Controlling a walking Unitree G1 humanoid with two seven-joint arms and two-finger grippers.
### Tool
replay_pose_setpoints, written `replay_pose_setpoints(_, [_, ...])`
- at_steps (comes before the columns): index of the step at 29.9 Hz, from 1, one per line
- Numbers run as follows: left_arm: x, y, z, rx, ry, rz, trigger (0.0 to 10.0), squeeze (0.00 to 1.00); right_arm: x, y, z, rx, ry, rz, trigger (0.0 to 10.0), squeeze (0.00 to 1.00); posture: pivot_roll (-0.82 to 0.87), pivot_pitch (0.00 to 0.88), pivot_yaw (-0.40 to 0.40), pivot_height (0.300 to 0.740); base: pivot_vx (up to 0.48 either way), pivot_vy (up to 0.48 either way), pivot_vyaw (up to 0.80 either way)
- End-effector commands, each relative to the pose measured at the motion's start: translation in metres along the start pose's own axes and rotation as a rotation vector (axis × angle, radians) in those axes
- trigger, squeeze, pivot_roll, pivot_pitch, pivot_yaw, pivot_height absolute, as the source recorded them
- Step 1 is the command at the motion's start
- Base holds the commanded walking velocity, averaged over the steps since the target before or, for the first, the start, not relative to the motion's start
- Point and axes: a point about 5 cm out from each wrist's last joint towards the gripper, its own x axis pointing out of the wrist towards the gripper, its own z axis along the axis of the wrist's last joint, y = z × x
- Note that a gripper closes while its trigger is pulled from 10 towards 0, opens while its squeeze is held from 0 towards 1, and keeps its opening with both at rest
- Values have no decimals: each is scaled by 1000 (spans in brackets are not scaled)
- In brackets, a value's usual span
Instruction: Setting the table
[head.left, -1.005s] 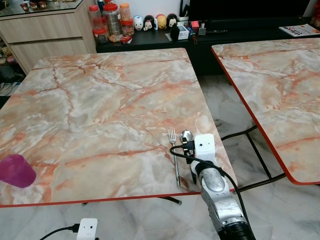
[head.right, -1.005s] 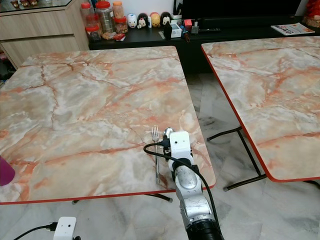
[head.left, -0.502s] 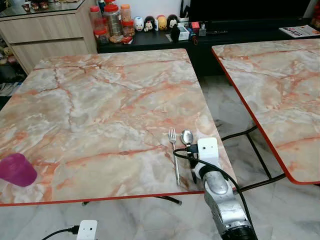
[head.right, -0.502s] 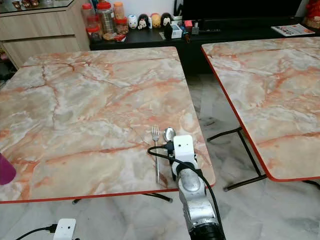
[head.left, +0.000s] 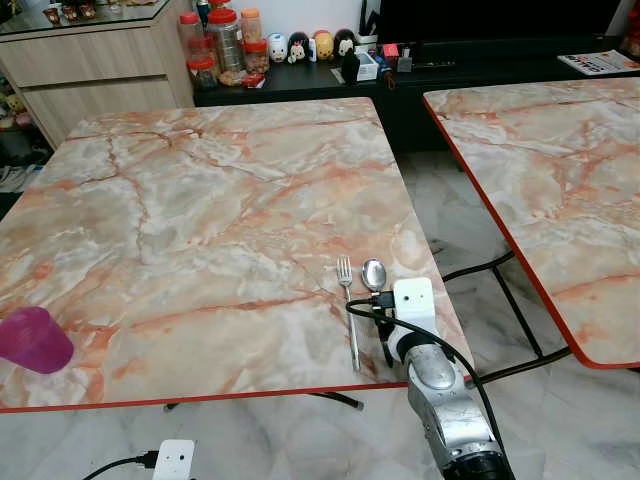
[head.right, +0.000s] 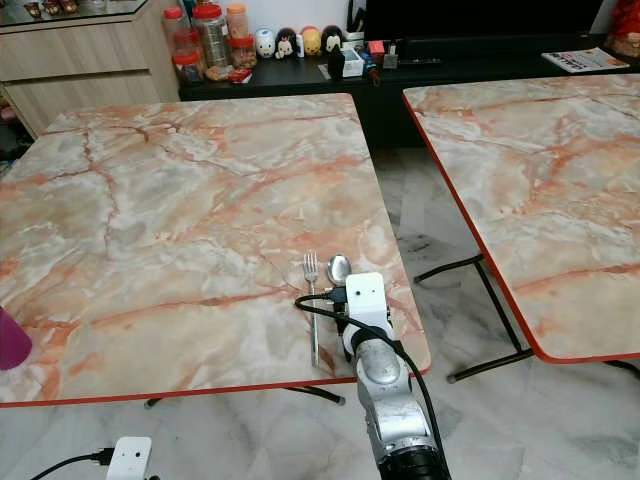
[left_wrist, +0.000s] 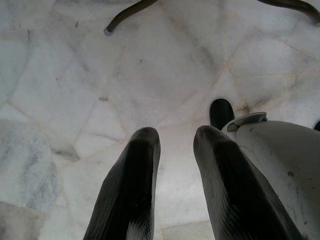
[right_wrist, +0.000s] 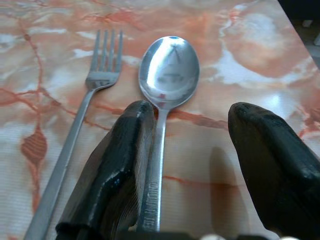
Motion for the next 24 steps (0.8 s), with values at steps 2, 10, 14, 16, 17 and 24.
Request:
replay_pose_setpoints(2, [-1, 1, -5, 10, 25, 7, 10000, 0, 1, 5, 4, 3, -10, 29, 10000, 0, 3, 67, 37, 740, 0, 0, 0])
replay_pose_setpoints(10, [-1, -1, -7, 14, 40, -8, 10000, 0, 0, 7, -5, -17, 32, 52, 10000, 0, 2, 65, 36, 740, 0, 0, 0])
replay_pose_setpoints(14, [-1, -1, -7, 13, 42, -10, 10000, 0, 0, 7, -9, -29, 55, 55, 10000, 0, 2, 65, 36, 740, 0, 0, 0])
replay_pose_setpoints(16, [-1, -2, -8, 14, 47, -15, 10000, 0, -1, 7, -12, -22, 64, 57, 10000, 0, 5, 66, 36, 740, 0, 0, 0])
replay_pose_setpoints(17, [-1, -2, -8, 14, 48, -17, 10000, 0, -1, 7, -13, -22, 68, 57, 10000, 0, 5, 66, 36, 740, 0, 0, 0])
replay_pose_setpoints(24, [-2, -3, -12, 18, 67, -28, 10000, 0, -1, 7, -18, -19, 100, 52, 10000, 0, 6, 67, 37, 740, 0, 0, 0])
